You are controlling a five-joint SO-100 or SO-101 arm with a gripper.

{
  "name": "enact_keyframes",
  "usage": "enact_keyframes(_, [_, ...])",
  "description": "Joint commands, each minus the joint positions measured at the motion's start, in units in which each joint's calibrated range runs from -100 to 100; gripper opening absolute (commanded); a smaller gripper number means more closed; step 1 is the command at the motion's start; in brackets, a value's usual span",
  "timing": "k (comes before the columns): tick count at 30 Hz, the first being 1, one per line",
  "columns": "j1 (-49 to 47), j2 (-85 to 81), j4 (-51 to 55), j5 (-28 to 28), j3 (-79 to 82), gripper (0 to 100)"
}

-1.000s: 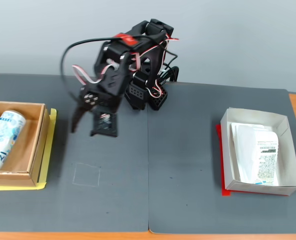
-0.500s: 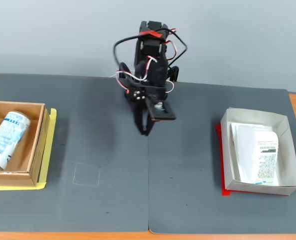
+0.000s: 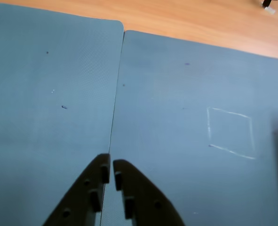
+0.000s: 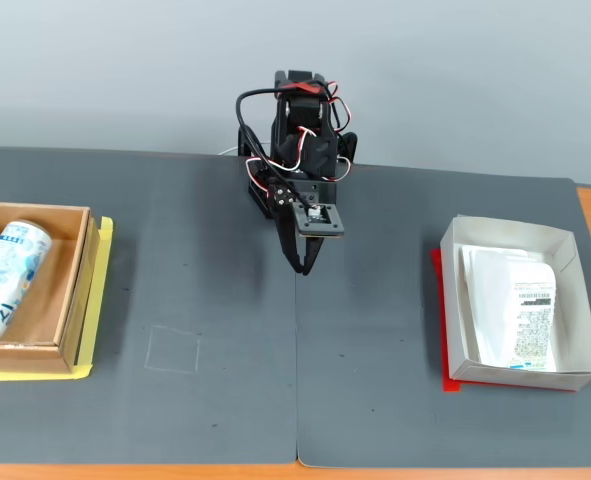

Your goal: Pick the can and put it in the brown box

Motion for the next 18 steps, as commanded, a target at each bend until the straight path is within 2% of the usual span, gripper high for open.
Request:
enact_keyframes(1, [0.1, -4.1, -0.6, -0.8, 3.6, 1])
enact_keyframes(11, [0.7, -4.6, 0.1, -0.8, 13.6, 1])
enact_keyframes(18, [0.3, -4.7, 3.3, -0.8, 13.1, 1])
